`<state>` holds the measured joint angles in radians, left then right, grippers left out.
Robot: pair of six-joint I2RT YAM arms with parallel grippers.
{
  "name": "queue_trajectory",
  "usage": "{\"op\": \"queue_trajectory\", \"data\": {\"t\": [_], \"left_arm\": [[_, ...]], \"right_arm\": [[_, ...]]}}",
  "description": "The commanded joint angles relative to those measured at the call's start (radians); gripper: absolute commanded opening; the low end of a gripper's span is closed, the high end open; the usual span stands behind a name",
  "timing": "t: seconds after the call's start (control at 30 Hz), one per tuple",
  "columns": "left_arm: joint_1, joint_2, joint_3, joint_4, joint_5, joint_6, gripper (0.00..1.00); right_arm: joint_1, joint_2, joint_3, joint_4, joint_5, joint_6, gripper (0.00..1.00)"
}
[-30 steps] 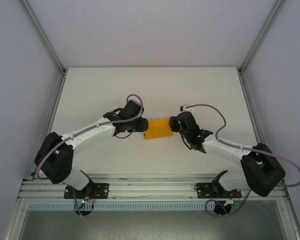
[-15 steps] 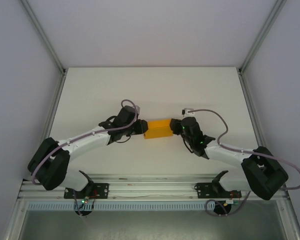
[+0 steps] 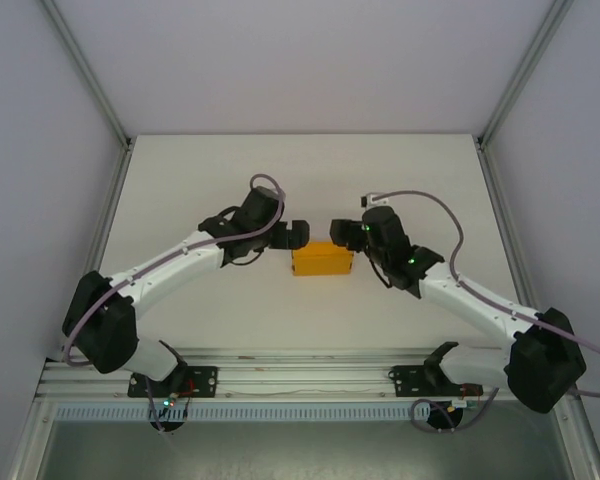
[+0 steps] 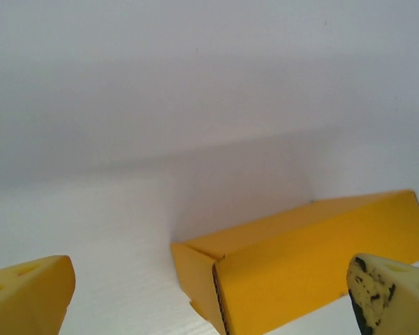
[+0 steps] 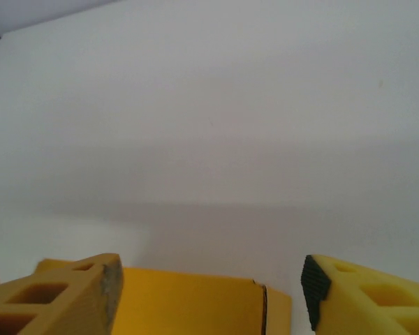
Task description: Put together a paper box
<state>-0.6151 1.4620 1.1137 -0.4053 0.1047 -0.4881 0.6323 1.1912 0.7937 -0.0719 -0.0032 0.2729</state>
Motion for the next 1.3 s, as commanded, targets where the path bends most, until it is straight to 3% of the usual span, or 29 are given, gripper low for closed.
{"op": "queue_trajectory", "data": {"t": [0.0, 0.03, 0.1, 0.17, 0.33, 0.5, 0.7, 1.0, 1.13, 1.27], "left_arm": [[0.008, -0.053, 0.043, -0.084, -0.147, 0.044, 1.0], [0.015, -0.068, 0.04, -0.085, -0.171, 0.048, 1.0], [0.034, -0.105, 0.017, -0.077, -0.205, 0.061, 1.0], [0.062, -0.146, -0.027, -0.06, -0.242, 0.07, 1.0], [0.178, -0.224, -0.134, -0.068, -0.224, 0.01, 1.0], [0.221, -0.282, -0.217, -0.083, -0.228, -0.011, 1.0], [0.231, -0.284, -0.232, -0.103, -0.229, -0.02, 1.0], [0.233, -0.264, -0.231, -0.103, -0.228, -0.017, 1.0], [0.231, -0.264, -0.235, -0.101, -0.215, -0.015, 1.0], [0.233, -0.272, -0.241, -0.106, -0.217, -0.021, 1.0]], "right_arm": [[-0.009, 0.018, 0.051, -0.085, -0.135, -0.2, 0.9], [-0.01, 0.023, 0.066, -0.118, -0.246, -0.317, 1.0], [-0.008, 0.037, 0.106, -0.246, -0.459, -0.607, 1.0], [-0.008, 0.062, 0.138, -0.337, -0.548, -0.837, 1.0], [-0.008, 0.189, 0.259, -0.482, -0.48, -1.082, 1.0], [-0.009, 0.364, 0.373, -0.605, -0.357, -1.239, 1.0], [-0.006, 0.559, 0.514, -0.687, -0.267, -1.287, 0.92], [0.013, 0.628, 0.544, -0.681, -0.25, -1.312, 0.78], [0.027, 0.639, 0.555, -0.678, -0.145, -1.297, 0.63], [0.053, 0.602, 0.51, -0.552, -0.002, -1.281, 0.6]]}}
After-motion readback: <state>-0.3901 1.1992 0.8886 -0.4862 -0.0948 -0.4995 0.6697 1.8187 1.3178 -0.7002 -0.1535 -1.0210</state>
